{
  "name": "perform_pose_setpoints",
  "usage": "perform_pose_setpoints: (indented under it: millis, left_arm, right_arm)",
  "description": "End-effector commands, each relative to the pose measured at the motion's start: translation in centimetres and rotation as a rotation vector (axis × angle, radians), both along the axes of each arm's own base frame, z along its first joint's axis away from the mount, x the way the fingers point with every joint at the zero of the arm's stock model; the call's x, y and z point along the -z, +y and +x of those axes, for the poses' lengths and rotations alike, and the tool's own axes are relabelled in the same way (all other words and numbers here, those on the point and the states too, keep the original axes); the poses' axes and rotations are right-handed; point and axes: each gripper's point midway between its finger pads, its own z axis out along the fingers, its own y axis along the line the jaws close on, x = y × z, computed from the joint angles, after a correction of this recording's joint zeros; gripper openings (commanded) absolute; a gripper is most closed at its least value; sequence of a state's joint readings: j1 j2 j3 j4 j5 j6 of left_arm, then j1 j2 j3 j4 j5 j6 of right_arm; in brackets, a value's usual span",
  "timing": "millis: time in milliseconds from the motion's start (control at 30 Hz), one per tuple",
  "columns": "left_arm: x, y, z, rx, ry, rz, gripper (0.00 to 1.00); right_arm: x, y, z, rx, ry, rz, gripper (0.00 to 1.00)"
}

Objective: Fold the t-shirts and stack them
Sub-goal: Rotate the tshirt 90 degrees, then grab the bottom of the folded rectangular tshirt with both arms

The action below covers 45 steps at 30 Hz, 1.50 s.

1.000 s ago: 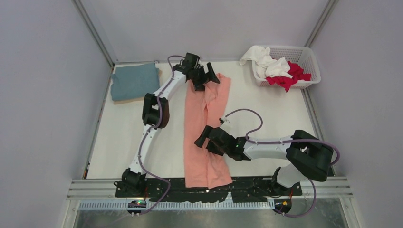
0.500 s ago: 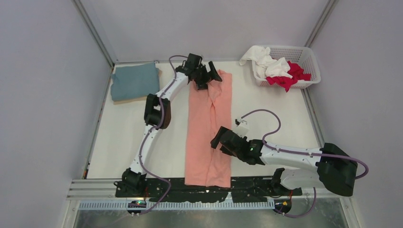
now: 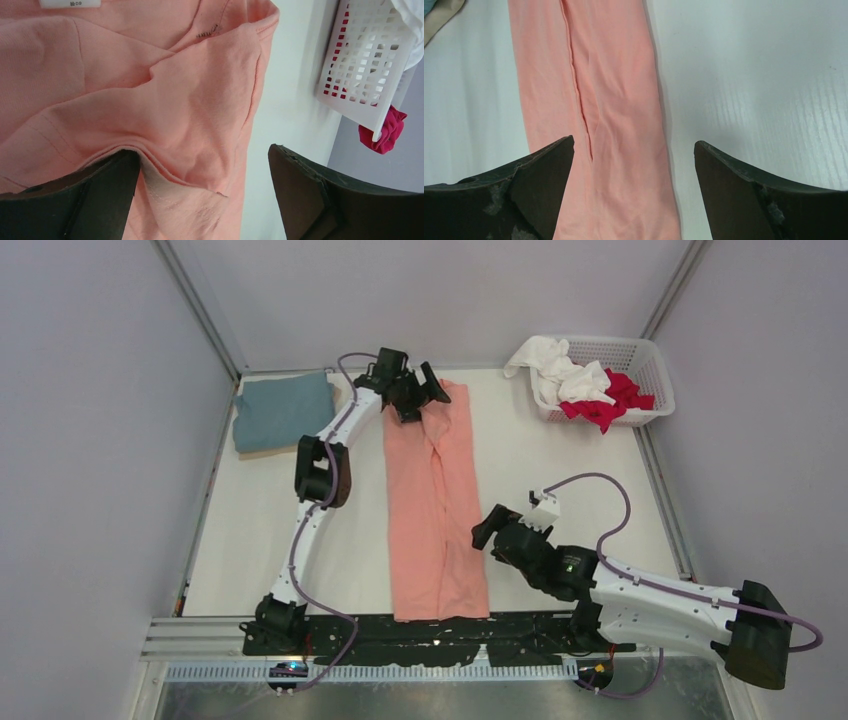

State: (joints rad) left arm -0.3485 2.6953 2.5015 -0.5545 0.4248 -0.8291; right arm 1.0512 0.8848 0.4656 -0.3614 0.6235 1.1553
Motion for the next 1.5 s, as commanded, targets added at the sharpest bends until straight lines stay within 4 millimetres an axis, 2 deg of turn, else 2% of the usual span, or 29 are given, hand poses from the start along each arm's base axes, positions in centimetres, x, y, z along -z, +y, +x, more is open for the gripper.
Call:
perform_pose_setpoints:
  millis: [0,67,100,200,300,467,500,533,567,633,800,900,1000,1067,1167,1200,1267,1400,1467]
  left_arm:
    - [-7.9,0.1,0.8,0.025,-0.172,-0.022,1.00]
    - [-10.1,0.2,-0.6,0.066,-0.187,-0.011,1.00]
    - [-12.3,0.5,-1.7,0.087,-0.210,-0.001,1.00]
    - [-15.3,2.1,-6.1,0.148,-0.214,0.096,1.00]
    - [-17.3,3.1,-11.0,0.194,-0.266,0.190,1.00]
    - [-17.7,5.9,-16.9,0.163,-0.303,0.294,0.99]
    - [-16.5,6.9,-18.1,0.149,-0.269,0.317,1.00]
    - [-16.8,7.4,-19.1,0.137,-0.272,0.322,1.00]
    - [-14.9,8.2,-20.9,0.144,-0.239,0.353,1.00]
    - [-13.4,9.6,-24.2,0.116,-0.219,0.401,1.00]
    - [-7.3,10.0,-33.7,0.135,-0.167,0.389,1.00]
    - [-3.3,11.7,-38.2,0.094,-0.083,0.400,1.00]
    - [-0.5,11.7,-42.6,0.129,-0.015,0.355,0.99]
    - [0.1,10.5,-45.2,0.191,0.016,0.284,0.96]
    - [0.5,9.4,-47.4,0.243,0.028,0.230,0.90]
    - [0.7,9.3,-47.9,0.256,0.035,0.220,0.86]
    - [1.2,9.1,-48.4,0.270,0.051,0.212,0.80]
    - [1.5,8.3,-49.3,0.331,0.075,0.193,0.69]
    - [1.7,7.6,-49.9,0.374,0.094,0.174,0.62]
  right_arm:
    - [-1.5,-1.2,1.1,0.036,-0.075,-0.043,0.95]
    - [-2.0,-1.0,1.1,0.022,-0.085,-0.037,0.95]
    - [-2.3,-1.0,1.0,0.003,-0.093,-0.045,0.95]
    - [-3.0,-1.0,0.8,-0.044,-0.109,-0.067,0.95]
    - [-2.6,-1.1,0.1,-0.086,-0.084,-0.088,0.95]
    - [-1.5,-0.9,-1.3,-0.179,-0.031,-0.122,0.95]
    - [-1.4,-0.8,-1.5,-0.195,-0.022,-0.128,0.95]
    - [-1.2,-0.6,-1.9,-0.227,-0.006,-0.128,0.95]
    - [-1.0,-0.4,-2.3,-0.249,0.007,-0.130,0.95]
    - [-0.1,0.3,-3.5,-0.329,0.050,-0.123,0.95]
    - [2.7,2.1,-8.1,-0.573,0.214,-0.085,0.95]
    - [4.4,2.2,-10.3,-0.639,0.303,-0.044,0.96]
    - [5.0,2.4,-11.8,-0.674,0.361,-0.001,0.99]
    - [5.1,2.7,-12.6,-0.697,0.389,0.023,0.92]
    - [5.2,2.6,-13.3,-0.703,0.426,0.039,0.83]
    - [5.3,2.5,-13.4,-0.702,0.431,0.040,0.76]
    - [5.6,2.6,-13.8,-0.711,0.450,0.052,0.70]
    - [6.4,2.2,-14.7,-0.715,0.504,0.048,0.64]
    - [6.7,2.0,-14.3,-0.692,0.497,0.032,0.61]
